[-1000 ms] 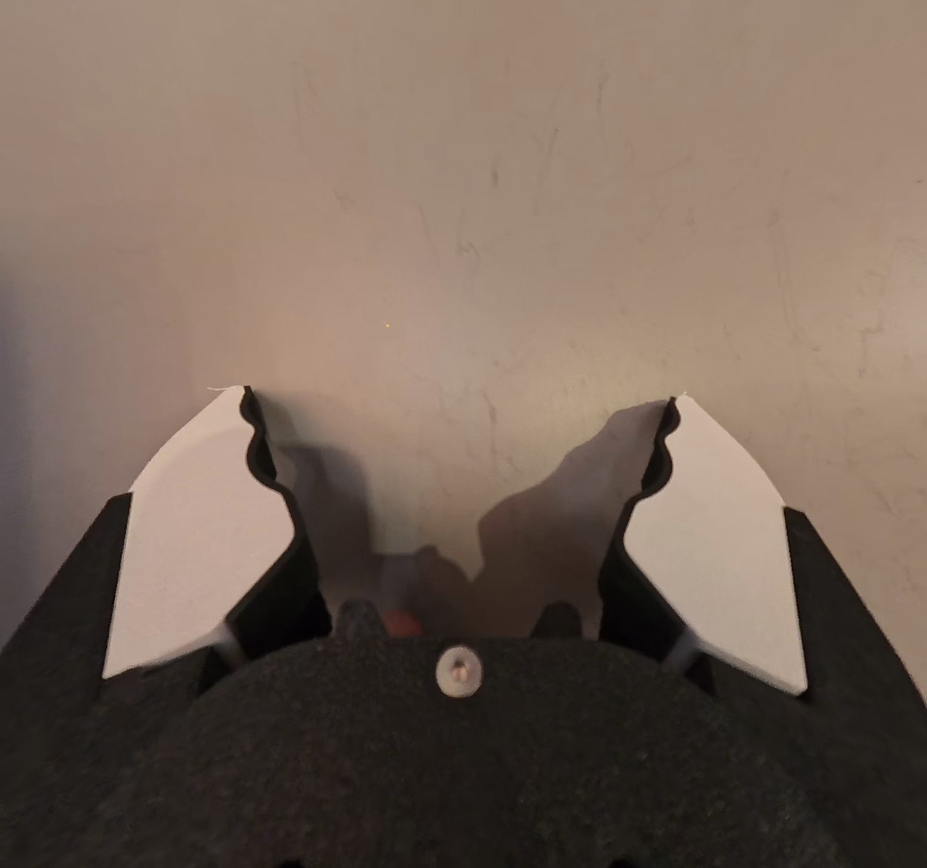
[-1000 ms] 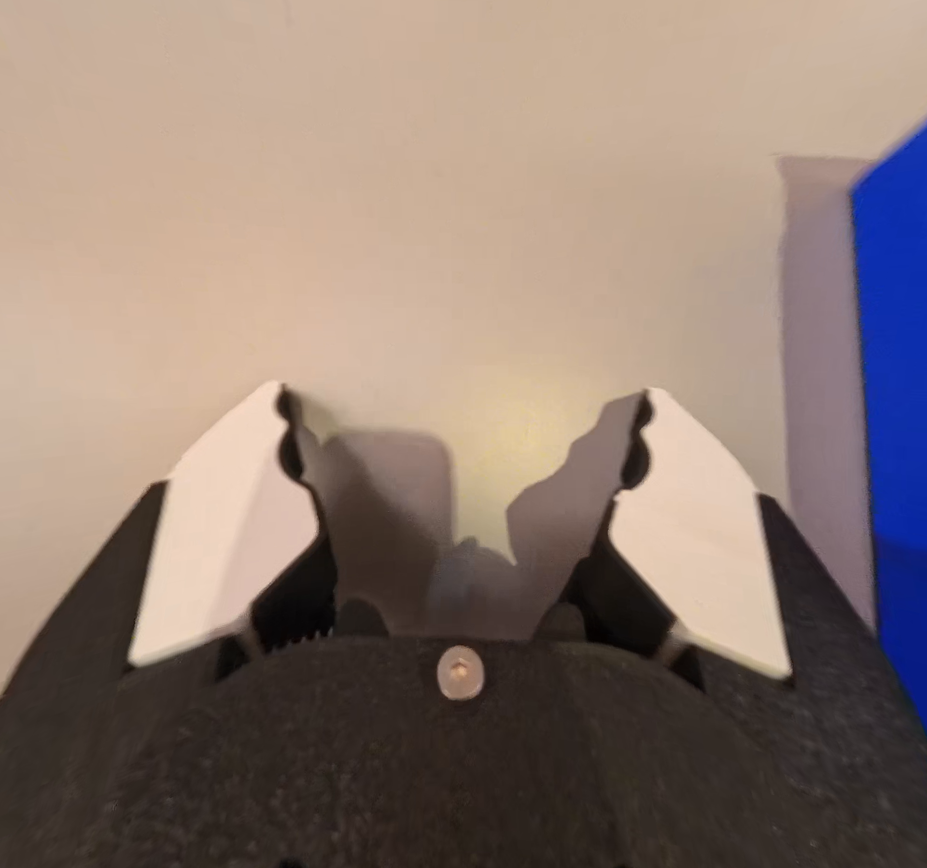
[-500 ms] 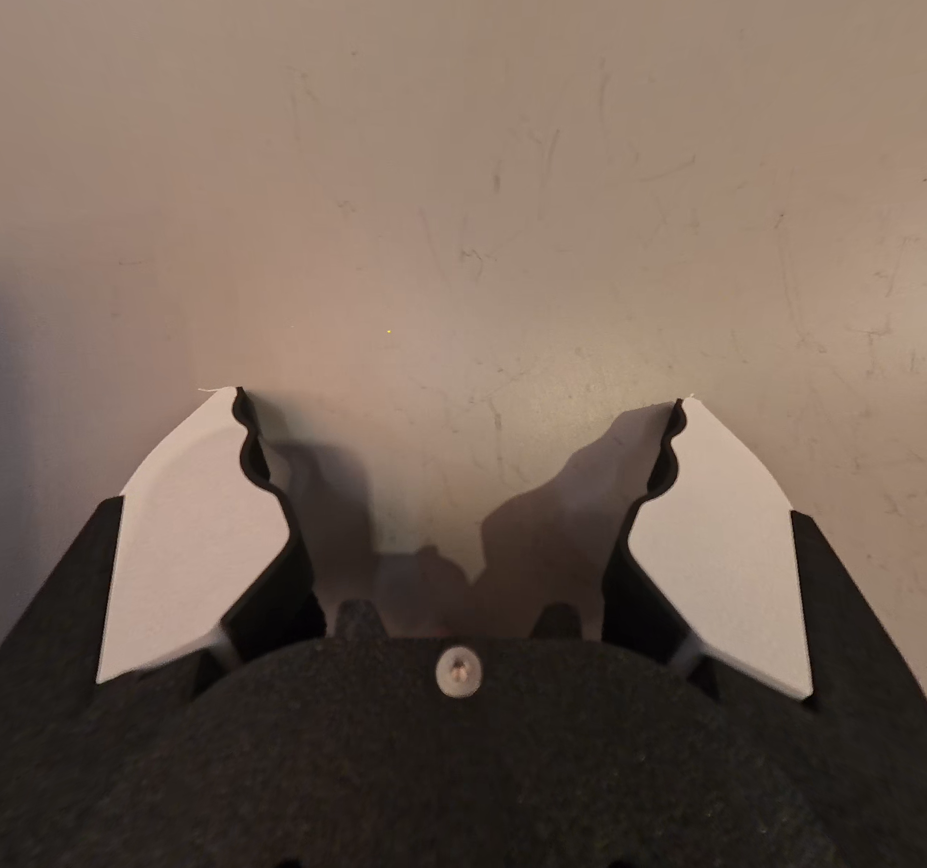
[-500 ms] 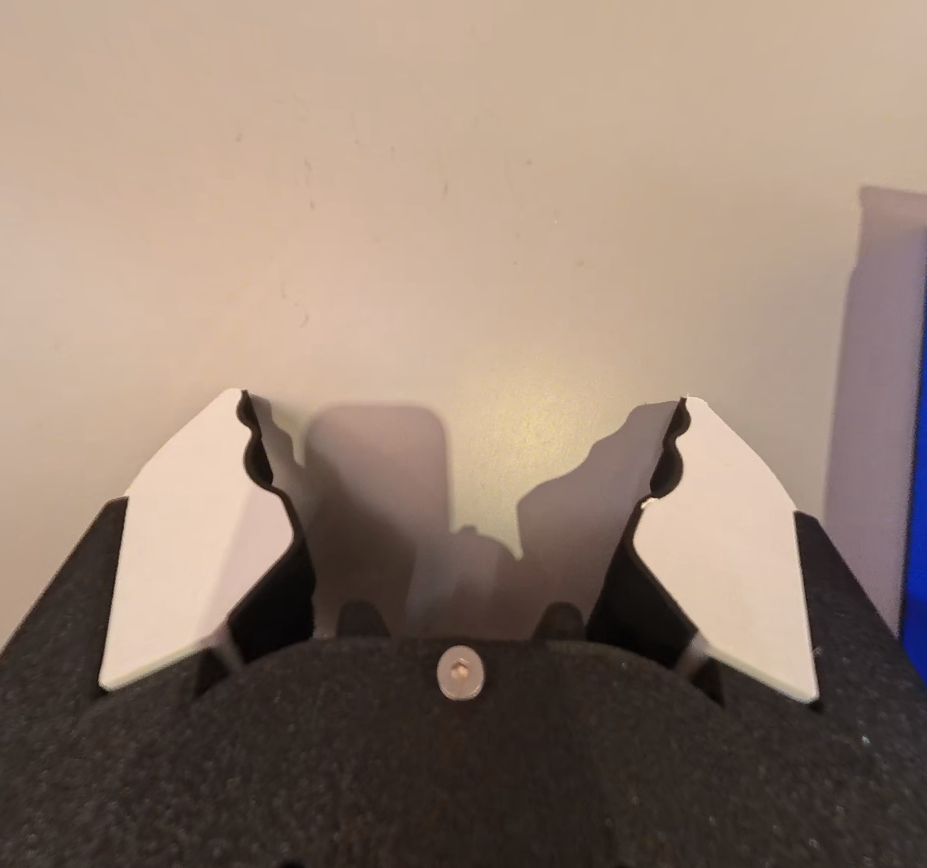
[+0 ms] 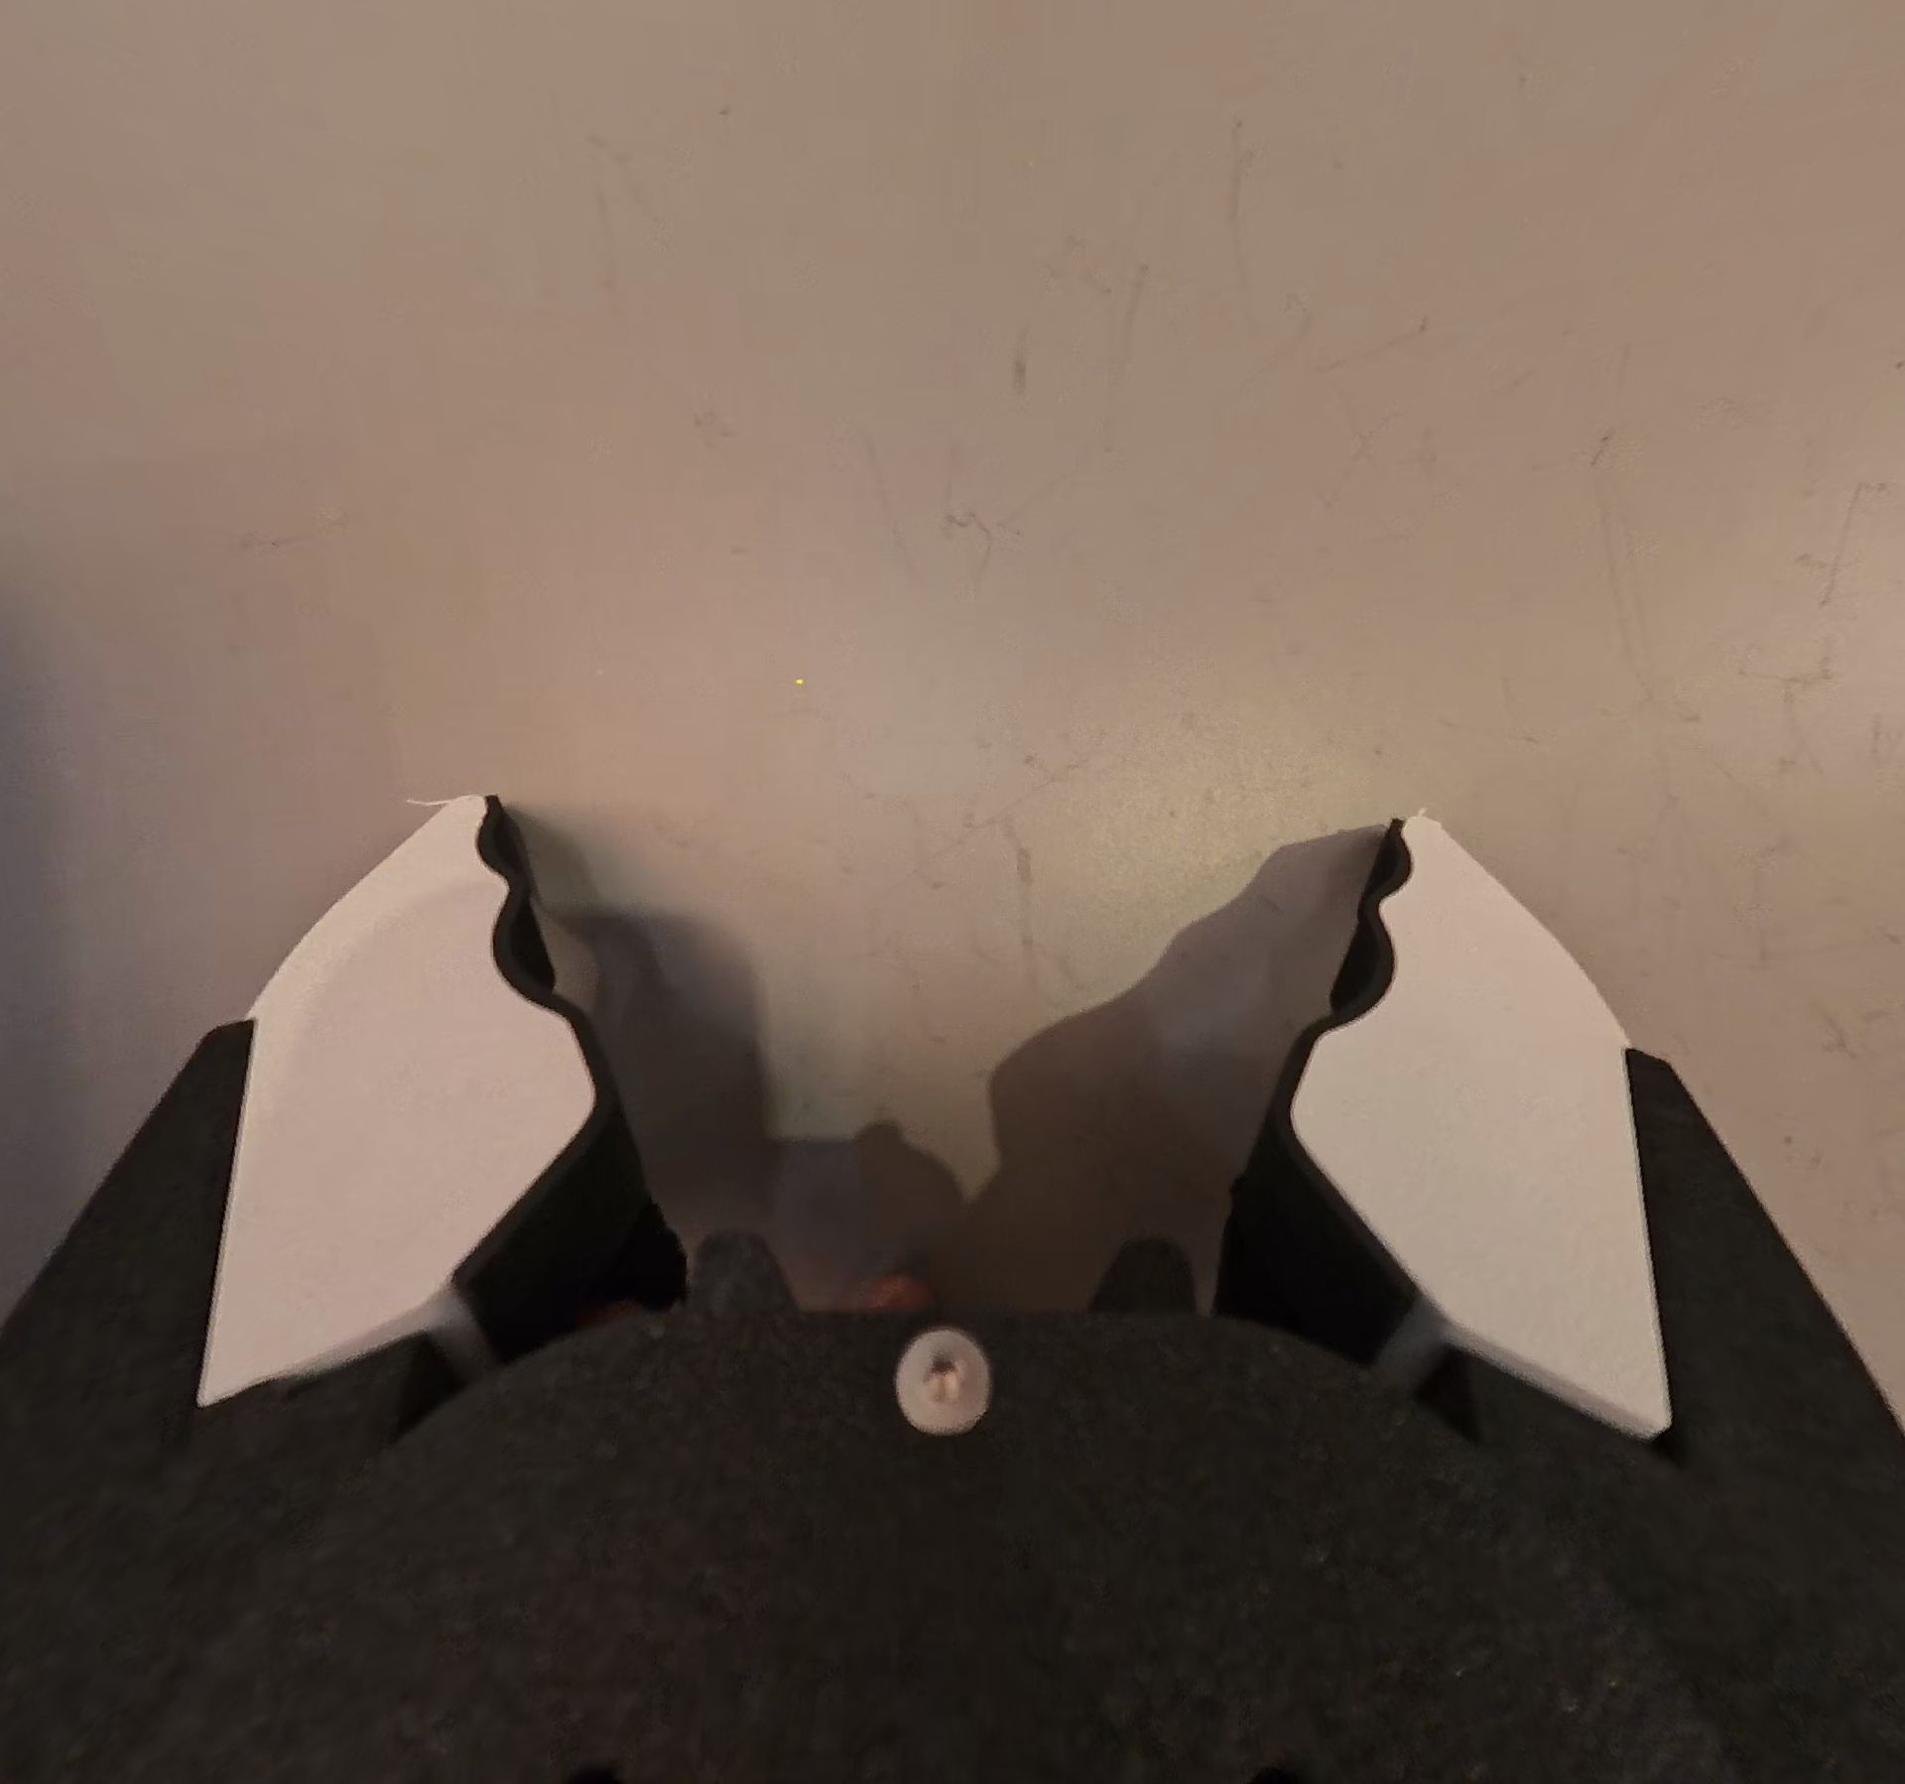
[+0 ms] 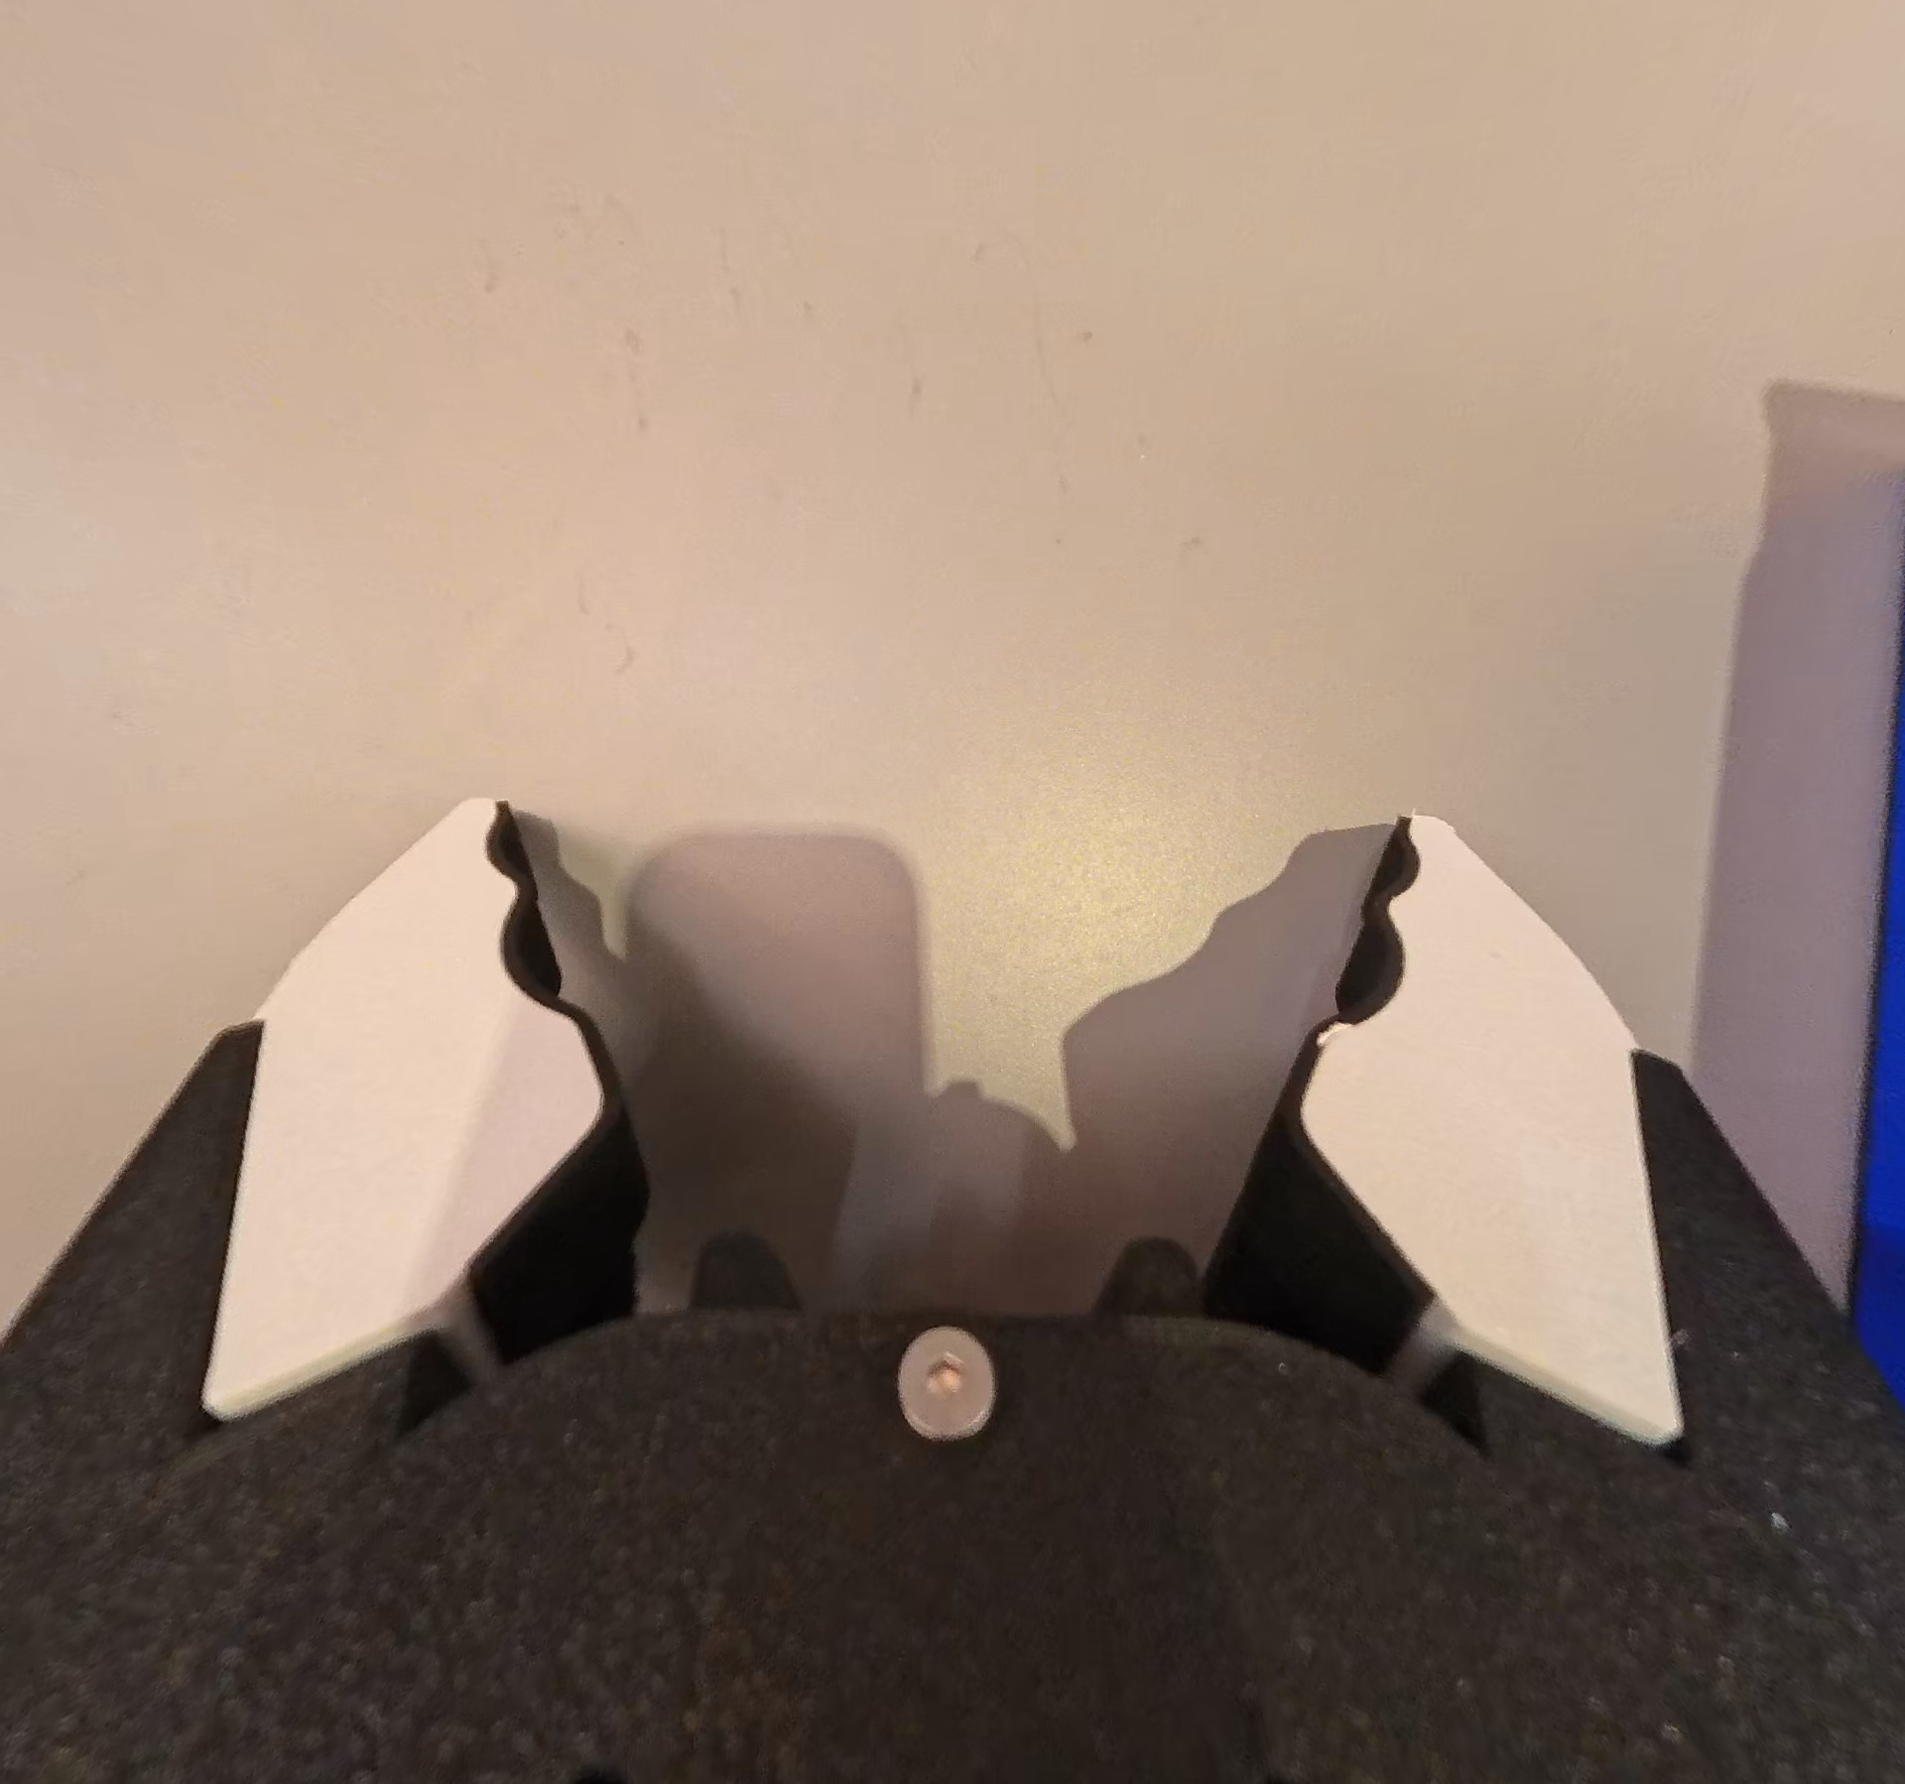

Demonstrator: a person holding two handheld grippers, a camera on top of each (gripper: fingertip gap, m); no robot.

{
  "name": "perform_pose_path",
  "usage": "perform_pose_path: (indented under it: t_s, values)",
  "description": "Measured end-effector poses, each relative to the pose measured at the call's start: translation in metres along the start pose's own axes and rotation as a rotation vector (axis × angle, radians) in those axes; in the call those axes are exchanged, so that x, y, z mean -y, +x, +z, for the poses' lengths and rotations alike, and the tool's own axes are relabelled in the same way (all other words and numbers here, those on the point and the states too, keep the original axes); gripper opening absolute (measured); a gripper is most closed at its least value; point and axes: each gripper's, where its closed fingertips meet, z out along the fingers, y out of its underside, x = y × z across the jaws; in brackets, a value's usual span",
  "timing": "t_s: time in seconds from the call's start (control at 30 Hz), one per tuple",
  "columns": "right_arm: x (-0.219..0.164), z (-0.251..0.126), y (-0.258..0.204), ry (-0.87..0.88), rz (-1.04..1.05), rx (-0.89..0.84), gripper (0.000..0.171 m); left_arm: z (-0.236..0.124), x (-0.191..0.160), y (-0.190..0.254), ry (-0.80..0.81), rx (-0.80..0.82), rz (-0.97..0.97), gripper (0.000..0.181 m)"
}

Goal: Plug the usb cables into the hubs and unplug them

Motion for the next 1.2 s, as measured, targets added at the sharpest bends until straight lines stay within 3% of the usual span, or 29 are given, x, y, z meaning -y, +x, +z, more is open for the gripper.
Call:
perform_pose_path:
  t_s: [1.2]
  values:
    - [0.0001,-0.0001,-0.0001,0.000,-0.002,0.001,0.146,0.0037,0.0040,-0.0007,0.001,-0.054,0.064,0.146]
